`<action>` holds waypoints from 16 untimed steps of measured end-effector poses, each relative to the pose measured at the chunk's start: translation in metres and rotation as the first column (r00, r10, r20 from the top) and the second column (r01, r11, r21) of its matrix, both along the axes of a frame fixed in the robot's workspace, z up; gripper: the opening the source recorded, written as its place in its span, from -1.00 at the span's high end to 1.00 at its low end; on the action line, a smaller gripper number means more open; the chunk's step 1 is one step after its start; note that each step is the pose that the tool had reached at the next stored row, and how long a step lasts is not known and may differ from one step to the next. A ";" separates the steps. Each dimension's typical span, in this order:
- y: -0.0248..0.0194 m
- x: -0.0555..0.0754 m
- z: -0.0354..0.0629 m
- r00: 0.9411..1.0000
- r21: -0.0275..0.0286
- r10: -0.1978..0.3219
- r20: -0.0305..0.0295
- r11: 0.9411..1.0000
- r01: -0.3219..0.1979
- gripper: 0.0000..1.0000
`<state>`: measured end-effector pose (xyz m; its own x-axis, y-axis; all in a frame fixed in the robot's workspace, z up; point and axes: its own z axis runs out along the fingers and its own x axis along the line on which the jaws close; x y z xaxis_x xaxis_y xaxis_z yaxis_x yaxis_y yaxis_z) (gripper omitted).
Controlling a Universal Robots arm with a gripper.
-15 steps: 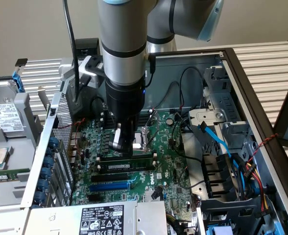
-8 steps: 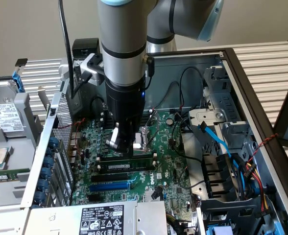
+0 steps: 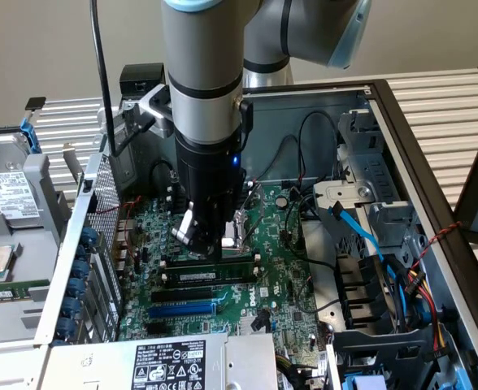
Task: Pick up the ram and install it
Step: 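Press down the ram until it locks into place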
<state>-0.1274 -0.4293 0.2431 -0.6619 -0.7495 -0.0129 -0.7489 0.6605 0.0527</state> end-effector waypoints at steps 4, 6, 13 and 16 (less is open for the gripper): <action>0.0000 0.000 -0.0006 0.997 0.000 -0.073 0.000 0.997 0.073 0.80; 0.0000 0.000 -0.0009 0.994 0.000 -0.109 0.000 0.994 0.109 0.80; 0.0000 0.000 -0.0019 0.972 0.000 -0.235 0.000 0.972 0.235 0.80; 0.0000 0.000 -0.0023 0.958 0.000 -0.286 0.000 0.958 0.286 0.80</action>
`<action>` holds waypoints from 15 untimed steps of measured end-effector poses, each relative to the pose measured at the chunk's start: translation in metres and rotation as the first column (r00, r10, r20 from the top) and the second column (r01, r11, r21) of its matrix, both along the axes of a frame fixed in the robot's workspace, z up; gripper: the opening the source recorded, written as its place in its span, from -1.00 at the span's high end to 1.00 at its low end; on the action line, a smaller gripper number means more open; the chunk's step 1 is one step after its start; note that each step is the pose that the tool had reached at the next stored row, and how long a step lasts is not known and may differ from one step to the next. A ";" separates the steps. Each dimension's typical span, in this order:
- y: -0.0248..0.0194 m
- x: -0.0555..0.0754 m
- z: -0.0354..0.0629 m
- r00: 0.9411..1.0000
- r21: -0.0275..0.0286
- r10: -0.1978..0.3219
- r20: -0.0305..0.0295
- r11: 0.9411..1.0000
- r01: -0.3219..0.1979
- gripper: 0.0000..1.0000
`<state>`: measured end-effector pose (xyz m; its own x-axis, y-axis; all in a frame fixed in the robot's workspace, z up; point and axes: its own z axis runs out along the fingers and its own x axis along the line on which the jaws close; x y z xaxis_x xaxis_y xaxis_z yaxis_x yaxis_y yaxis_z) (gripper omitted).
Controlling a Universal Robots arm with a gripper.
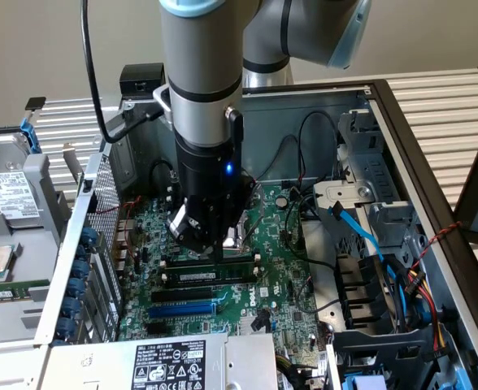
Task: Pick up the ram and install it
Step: 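Press down the ram until it locks into place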
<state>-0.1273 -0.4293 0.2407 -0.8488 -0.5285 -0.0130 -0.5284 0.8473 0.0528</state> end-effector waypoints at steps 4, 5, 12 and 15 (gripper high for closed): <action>0.0000 0.000 -0.0006 0.997 0.000 -0.073 0.000 0.997 0.073 0.80; 0.0000 0.000 -0.0007 0.996 0.000 -0.093 0.000 0.996 0.093 0.80; 0.0000 0.000 -0.0017 0.976 0.000 -0.217 0.000 0.976 0.217 0.80; 0.0000 0.000 -0.0021 0.963 0.000 -0.270 0.000 0.963 0.270 0.80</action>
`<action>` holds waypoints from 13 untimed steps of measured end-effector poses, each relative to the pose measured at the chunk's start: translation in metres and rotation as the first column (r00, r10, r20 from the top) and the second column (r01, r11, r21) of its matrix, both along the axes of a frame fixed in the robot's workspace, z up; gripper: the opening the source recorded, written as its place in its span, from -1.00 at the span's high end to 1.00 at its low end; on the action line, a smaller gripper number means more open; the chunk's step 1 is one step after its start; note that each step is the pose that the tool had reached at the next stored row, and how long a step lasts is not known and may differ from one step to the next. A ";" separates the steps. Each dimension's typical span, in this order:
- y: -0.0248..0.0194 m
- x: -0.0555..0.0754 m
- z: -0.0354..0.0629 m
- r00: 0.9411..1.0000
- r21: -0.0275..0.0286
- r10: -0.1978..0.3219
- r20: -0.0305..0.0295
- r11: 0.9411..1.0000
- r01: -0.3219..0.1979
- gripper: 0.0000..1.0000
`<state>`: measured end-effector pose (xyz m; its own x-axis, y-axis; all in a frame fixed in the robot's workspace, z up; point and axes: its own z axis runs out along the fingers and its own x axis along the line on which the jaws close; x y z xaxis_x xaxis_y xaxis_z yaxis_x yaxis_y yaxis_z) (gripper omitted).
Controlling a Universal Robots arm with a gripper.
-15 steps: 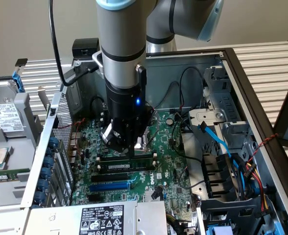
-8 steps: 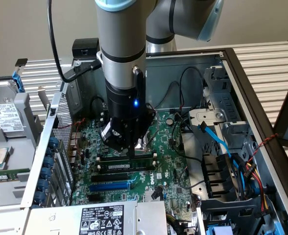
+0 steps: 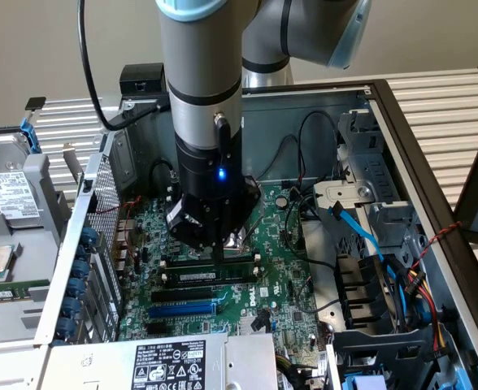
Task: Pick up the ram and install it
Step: 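Press down the ram until it locks into place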
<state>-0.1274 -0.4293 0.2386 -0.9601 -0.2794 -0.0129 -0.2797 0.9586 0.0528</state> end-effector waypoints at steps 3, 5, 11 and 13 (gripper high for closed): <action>0.0000 0.000 -0.0004 0.998 0.000 -0.055 0.000 0.998 0.055 0.80; 0.0000 0.000 -0.0007 0.996 0.000 -0.091 0.000 0.996 0.091 0.80; 0.0000 0.000 -0.0016 0.980 0.000 -0.200 0.000 0.980 0.200 0.80; 0.0000 0.000 -0.0019 0.972 0.000 -0.234 0.000 0.972 0.234 0.80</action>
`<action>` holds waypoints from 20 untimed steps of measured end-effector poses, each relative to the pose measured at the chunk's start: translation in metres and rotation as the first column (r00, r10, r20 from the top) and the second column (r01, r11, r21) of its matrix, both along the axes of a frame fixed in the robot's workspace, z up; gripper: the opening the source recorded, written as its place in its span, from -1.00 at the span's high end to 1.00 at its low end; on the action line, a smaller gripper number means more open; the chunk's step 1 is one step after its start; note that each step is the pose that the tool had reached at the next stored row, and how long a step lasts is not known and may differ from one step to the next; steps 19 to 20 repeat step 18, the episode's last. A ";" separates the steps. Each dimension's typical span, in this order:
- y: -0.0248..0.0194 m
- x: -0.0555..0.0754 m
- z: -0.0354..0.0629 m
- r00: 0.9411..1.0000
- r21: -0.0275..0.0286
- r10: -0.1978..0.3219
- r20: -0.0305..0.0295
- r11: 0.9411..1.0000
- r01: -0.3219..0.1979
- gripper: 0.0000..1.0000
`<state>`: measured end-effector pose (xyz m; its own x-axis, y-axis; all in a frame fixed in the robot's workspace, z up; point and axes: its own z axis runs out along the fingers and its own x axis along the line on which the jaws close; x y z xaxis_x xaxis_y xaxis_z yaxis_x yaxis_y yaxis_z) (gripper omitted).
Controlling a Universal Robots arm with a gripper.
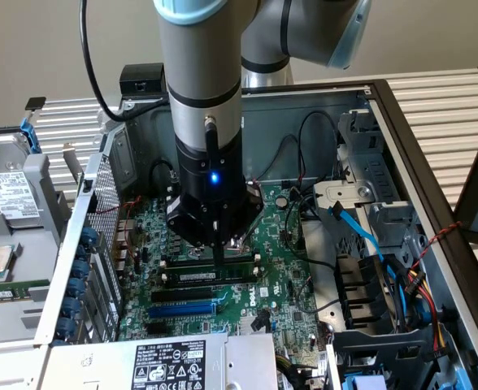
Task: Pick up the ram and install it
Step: 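Press down the ram until it locks into place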
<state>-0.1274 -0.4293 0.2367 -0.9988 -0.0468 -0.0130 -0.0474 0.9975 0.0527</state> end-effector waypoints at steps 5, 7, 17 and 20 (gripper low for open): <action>0.0000 0.000 -0.0007 0.996 0.000 -0.092 0.000 0.996 0.092 0.80; 0.0000 0.000 -0.0010 0.992 0.000 -0.127 0.000 0.992 0.127 0.80; 0.0000 0.000 -0.0017 0.975 0.000 -0.221 0.000 0.975 0.221 0.80; 0.0000 0.000 -0.0017 0.975 0.000 -0.221 0.000 0.975 0.221 0.80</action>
